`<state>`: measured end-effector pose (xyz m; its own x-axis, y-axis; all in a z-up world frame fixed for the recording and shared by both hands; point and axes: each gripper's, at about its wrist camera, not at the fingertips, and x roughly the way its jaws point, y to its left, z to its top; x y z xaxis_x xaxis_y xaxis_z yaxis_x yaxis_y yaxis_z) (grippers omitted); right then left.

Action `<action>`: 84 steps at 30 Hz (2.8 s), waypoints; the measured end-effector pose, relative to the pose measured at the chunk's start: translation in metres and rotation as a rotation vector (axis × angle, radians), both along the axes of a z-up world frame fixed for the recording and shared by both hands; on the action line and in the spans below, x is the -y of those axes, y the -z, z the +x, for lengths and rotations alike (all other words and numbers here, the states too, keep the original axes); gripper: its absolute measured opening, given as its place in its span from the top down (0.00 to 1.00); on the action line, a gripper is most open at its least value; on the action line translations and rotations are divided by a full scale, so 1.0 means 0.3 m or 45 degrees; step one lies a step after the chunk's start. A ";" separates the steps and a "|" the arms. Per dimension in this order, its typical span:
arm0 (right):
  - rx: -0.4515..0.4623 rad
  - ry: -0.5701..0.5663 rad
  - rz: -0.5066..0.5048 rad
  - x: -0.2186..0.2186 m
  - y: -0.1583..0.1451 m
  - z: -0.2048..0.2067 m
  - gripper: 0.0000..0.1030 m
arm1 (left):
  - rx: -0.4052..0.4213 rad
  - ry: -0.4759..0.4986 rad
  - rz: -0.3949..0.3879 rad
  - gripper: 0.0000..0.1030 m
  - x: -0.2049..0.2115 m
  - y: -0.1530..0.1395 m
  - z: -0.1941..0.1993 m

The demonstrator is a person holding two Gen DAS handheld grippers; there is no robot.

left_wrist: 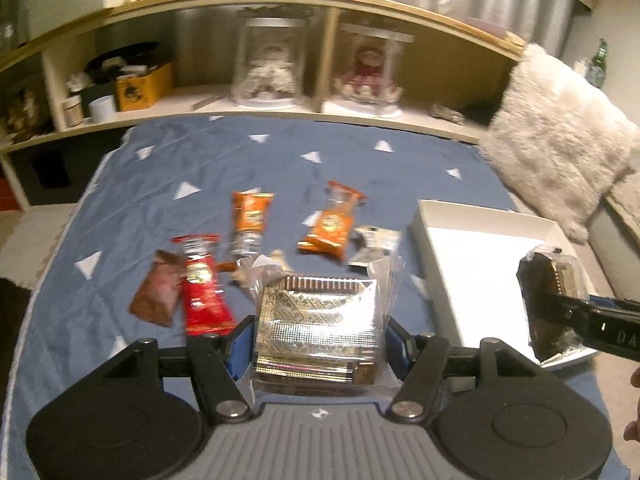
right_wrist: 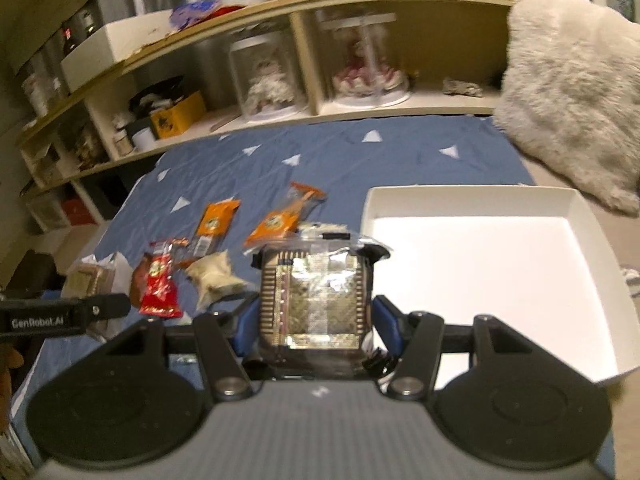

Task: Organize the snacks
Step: 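Carry both pastries into the white box and open both tools to release them, then withdraw both tools from the white box back toward the snacks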

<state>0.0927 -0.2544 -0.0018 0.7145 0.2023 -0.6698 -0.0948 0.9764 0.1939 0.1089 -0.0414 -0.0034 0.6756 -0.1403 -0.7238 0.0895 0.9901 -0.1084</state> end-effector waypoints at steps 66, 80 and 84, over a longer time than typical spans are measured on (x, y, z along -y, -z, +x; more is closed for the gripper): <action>-0.292 0.387 -0.151 0.544 0.202 0.087 0.21 | -0.383 0.300 -0.022 0.10 0.639 0.292 0.257; -0.236 0.413 -0.151 0.527 0.151 -0.005 0.01 | -0.327 0.309 0.003 0.00 0.589 0.233 0.179; -0.208 0.413 -0.152 0.519 0.138 -0.033 0.01 | -0.303 0.308 0.001 0.00 0.567 0.221 0.160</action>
